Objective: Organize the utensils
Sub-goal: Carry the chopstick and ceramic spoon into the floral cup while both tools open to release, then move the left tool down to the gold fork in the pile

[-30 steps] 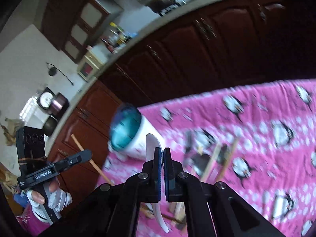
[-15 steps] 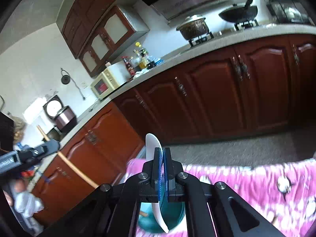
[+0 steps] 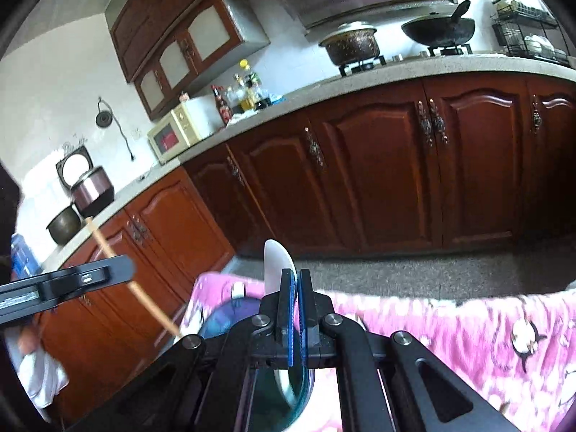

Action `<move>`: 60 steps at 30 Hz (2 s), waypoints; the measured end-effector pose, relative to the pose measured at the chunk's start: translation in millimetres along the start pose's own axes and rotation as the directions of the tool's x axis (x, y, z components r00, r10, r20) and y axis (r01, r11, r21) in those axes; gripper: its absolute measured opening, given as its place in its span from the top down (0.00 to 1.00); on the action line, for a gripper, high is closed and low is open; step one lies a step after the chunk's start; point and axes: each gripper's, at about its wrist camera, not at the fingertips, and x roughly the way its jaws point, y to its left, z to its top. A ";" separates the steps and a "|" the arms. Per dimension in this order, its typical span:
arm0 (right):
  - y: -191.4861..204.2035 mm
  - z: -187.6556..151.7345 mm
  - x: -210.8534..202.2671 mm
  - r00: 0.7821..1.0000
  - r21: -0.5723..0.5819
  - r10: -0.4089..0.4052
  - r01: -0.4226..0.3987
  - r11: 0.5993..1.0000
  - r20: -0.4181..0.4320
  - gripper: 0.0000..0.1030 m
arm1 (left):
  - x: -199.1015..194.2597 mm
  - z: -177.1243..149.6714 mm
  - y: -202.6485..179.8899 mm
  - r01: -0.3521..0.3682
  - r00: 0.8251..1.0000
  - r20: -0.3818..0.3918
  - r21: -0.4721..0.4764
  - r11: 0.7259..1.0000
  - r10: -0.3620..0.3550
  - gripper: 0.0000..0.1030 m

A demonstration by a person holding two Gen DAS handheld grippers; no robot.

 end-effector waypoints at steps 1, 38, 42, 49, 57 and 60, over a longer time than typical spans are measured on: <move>0.2 -3.4 -0.9 1.000 -0.008 -0.004 0.004 1.000 -0.010 0.98 | 2.9 -3.4 -0.8 -0.005 1.000 -0.007 -0.001 1.000 0.005 0.96; 6.6 -45.9 -125.2 0.971 -0.039 -0.214 0.211 0.977 -0.105 0.57 | -41.0 -78.3 -59.4 -0.070 0.998 -0.005 -0.021 0.997 0.070 0.53; 5.7 -49.2 -144.6 0.967 -0.033 -0.234 0.232 0.972 -0.099 0.56 | -46.3 -87.2 -71.2 -0.056 0.998 -0.005 -0.006 0.998 0.056 0.53; 0.8 -63.6 -173.6 0.962 -0.033 -0.253 0.251 0.967 -0.103 0.49 | -54.3 -102.7 -89.6 -0.026 1.000 -0.013 0.036 0.999 0.026 0.53; -14.3 -85.2 -192.5 0.953 -0.025 -0.274 0.273 0.962 -0.130 0.46 | -58.0 -120.9 -98.3 0.019 0.999 -0.045 0.069 0.997 -0.016 0.53; -24.9 -96.6 -193.2 0.947 -0.021 -0.278 0.278 0.960 -0.164 0.46 | -56.2 -128.0 -94.9 0.060 0.995 -0.079 0.061 0.996 -0.055 0.48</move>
